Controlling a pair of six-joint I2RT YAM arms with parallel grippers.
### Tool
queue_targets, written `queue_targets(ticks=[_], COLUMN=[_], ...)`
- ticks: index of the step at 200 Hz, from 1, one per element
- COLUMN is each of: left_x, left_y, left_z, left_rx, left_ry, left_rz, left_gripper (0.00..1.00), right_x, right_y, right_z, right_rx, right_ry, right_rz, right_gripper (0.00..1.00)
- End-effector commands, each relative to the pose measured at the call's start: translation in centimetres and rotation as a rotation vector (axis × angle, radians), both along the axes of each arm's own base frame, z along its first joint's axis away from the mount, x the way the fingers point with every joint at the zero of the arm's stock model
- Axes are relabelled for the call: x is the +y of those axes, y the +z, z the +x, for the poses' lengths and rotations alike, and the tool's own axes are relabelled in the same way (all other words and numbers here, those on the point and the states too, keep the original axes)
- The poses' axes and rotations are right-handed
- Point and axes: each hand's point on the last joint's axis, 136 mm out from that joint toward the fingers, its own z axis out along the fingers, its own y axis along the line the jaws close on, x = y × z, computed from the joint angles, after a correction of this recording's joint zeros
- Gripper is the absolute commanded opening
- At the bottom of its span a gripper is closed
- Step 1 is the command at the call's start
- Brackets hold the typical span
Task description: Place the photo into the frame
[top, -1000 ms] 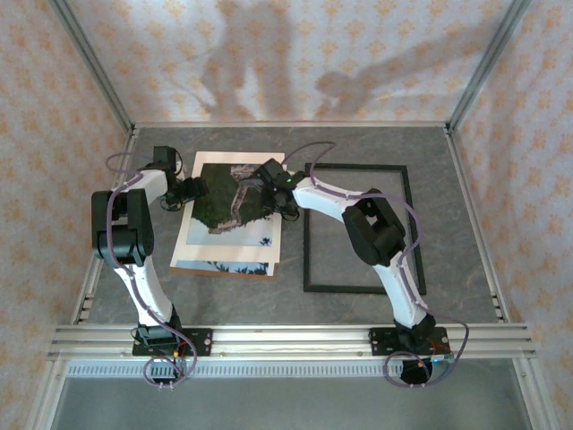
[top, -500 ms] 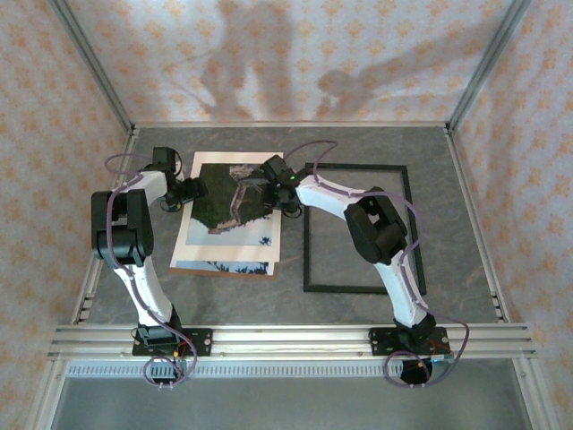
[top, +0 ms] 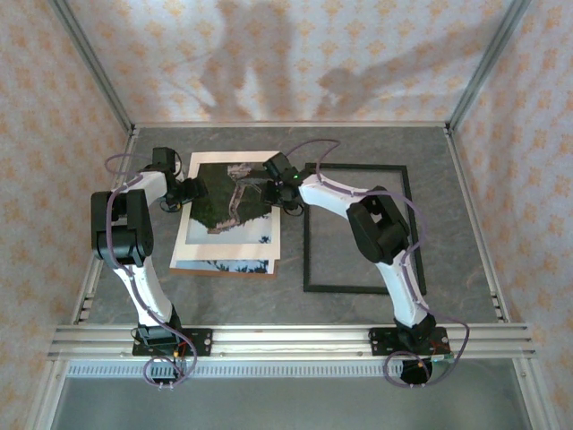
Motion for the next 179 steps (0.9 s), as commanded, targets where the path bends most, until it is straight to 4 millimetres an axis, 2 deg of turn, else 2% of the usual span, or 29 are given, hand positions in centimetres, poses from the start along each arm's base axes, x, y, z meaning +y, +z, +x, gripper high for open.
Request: queue_targets(ticks=[1, 46, 84, 109, 127, 155, 179], left_x=[-2.4, -2.4, -2.4, -2.0, -1.5, -0.8, -0.5], left_y=[-1.3, -1.3, -1.3, -1.3, -1.2, -1.1, -1.0], left_z=[-0.6, -0.6, -0.5, -0.6, -0.7, -1.0, -1.0], left_rx=[0.016, 0.014, 0.015, 0.024, 0.03, 0.054, 0.068], left_ry=[-0.047, -0.047, -0.045, -0.037, -0.03, -0.027, -0.027], left_rz=[-0.084, -0.083, -0.078, -0.056, -0.031, 0.021, 0.06], left_gripper=[0.76, 0.75, 0.67, 0.63, 0.6, 0.59, 0.6], right_x=[0.1, 0.1, 0.7, -2.1, -3.2, -3.9, -3.0], right_y=[4.1, 4.7, 4.9, 3.6, 2.9, 2.0, 1.1], right_z=[0.3, -0.1, -0.3, 0.0, 0.2, 0.4, 0.5], right_rx=[-0.075, -0.095, -0.098, -0.091, -0.084, -0.084, -0.056], right_ry=[0.017, 0.039, 0.071, 0.004, -0.004, -0.018, 0.004], right_rz=[0.062, 0.121, 0.162, 0.003, -0.077, -0.128, -0.116], right_gripper=[0.52, 0.52, 0.5, 0.51, 0.51, 0.54, 0.58])
